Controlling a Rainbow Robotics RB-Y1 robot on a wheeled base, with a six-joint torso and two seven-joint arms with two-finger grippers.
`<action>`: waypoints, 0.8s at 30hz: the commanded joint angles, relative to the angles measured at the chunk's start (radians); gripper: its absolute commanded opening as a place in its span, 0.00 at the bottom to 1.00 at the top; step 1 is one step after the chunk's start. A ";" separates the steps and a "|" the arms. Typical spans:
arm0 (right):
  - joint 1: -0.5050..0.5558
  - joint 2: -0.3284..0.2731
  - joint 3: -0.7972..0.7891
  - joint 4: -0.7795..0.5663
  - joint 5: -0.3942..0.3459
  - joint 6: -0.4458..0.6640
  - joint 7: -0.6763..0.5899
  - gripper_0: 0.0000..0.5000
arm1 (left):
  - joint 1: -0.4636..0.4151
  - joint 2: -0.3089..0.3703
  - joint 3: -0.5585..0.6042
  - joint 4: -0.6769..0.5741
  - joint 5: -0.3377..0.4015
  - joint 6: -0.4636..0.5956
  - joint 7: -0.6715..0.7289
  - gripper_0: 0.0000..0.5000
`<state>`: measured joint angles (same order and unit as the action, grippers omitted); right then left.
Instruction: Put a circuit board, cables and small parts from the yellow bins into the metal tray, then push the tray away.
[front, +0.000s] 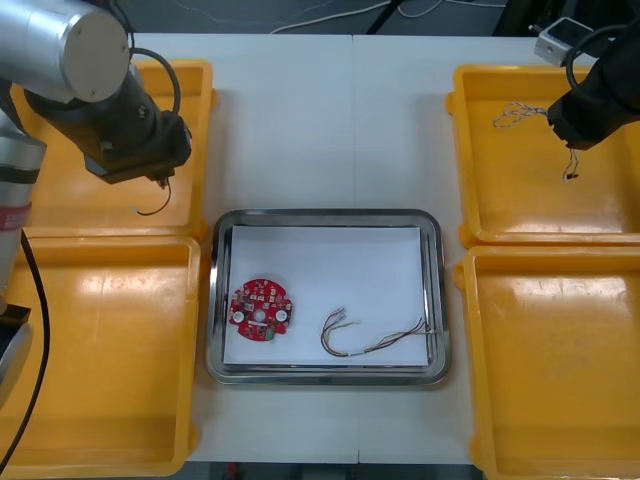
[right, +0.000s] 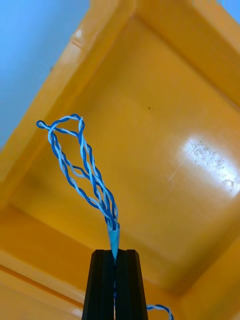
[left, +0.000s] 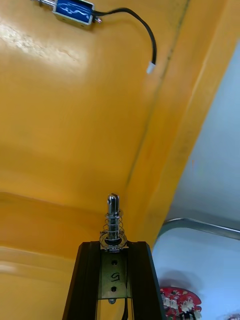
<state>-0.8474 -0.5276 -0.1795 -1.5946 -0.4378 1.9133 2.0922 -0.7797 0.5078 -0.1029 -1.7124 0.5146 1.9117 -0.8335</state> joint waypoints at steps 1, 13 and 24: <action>-0.032 0.015 0.012 -0.054 -0.019 0.007 0.017 0.00 | 0.005 -0.006 -0.054 -0.061 0.025 0.008 0.139 0.00; 0.033 0.008 0.009 -0.157 -0.039 0.007 0.008 0.00 | 0.005 0.005 -0.162 -0.119 0.031 0.008 0.171 0.00; 0.073 -0.025 0.009 -0.193 -0.071 0.007 -0.011 0.00 | 0.034 -0.008 -0.261 -0.182 -0.007 0.008 0.205 0.00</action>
<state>-0.7847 -0.5232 -0.1795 -1.7530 -0.4930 1.9165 2.0919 -0.7688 0.5078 -0.3363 -1.8439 0.5237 1.9121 -0.7297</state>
